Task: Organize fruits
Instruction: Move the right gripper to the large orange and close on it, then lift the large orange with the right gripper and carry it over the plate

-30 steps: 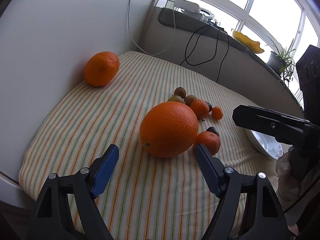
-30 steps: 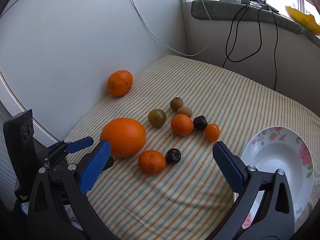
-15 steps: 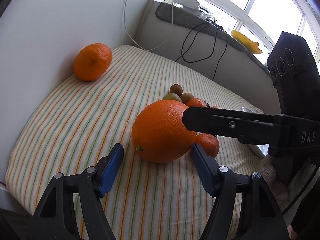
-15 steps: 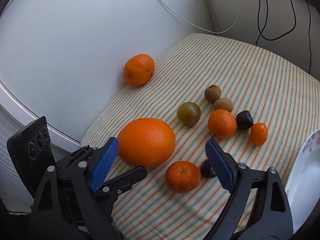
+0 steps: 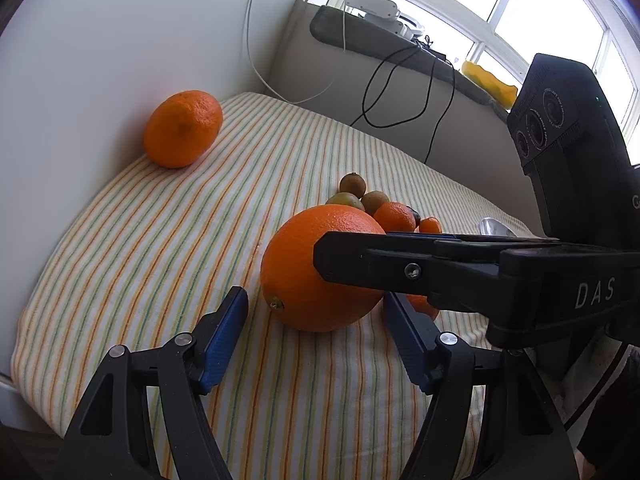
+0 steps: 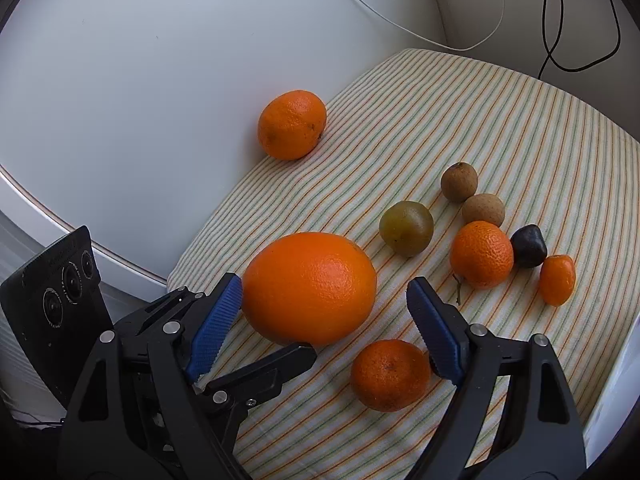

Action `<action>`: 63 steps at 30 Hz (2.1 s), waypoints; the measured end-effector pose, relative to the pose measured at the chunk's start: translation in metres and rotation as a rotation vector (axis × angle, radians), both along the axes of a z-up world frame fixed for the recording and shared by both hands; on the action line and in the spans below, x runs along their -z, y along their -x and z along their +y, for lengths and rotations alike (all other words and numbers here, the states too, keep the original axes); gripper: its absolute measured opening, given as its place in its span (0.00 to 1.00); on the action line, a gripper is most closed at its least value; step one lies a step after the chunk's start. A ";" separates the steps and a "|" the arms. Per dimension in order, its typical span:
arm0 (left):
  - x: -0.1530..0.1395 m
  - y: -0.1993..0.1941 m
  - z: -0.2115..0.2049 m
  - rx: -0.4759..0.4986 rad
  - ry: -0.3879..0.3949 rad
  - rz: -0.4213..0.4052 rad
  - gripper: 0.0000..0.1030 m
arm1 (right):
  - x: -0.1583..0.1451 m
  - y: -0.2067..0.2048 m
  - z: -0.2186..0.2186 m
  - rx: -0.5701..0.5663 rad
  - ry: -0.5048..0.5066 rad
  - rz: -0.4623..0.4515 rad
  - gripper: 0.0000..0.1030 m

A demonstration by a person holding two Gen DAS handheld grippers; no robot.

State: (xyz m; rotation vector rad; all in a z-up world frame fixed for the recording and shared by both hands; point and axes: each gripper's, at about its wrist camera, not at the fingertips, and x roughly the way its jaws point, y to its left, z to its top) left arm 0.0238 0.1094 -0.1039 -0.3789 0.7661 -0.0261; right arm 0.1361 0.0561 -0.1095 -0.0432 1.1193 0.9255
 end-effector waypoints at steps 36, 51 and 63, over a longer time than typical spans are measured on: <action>-0.025 -0.002 -0.025 0.068 -0.022 -0.071 0.63 | -0.034 0.015 -0.030 0.021 -0.047 -0.029 0.75; -0.040 -0.017 -0.074 0.170 -0.036 -0.094 0.63 | -0.059 0.026 -0.090 0.107 -0.055 -0.076 0.75; -0.042 -0.038 -0.121 0.284 -0.035 -0.094 0.63 | -0.069 0.021 -0.147 0.207 -0.045 -0.099 0.75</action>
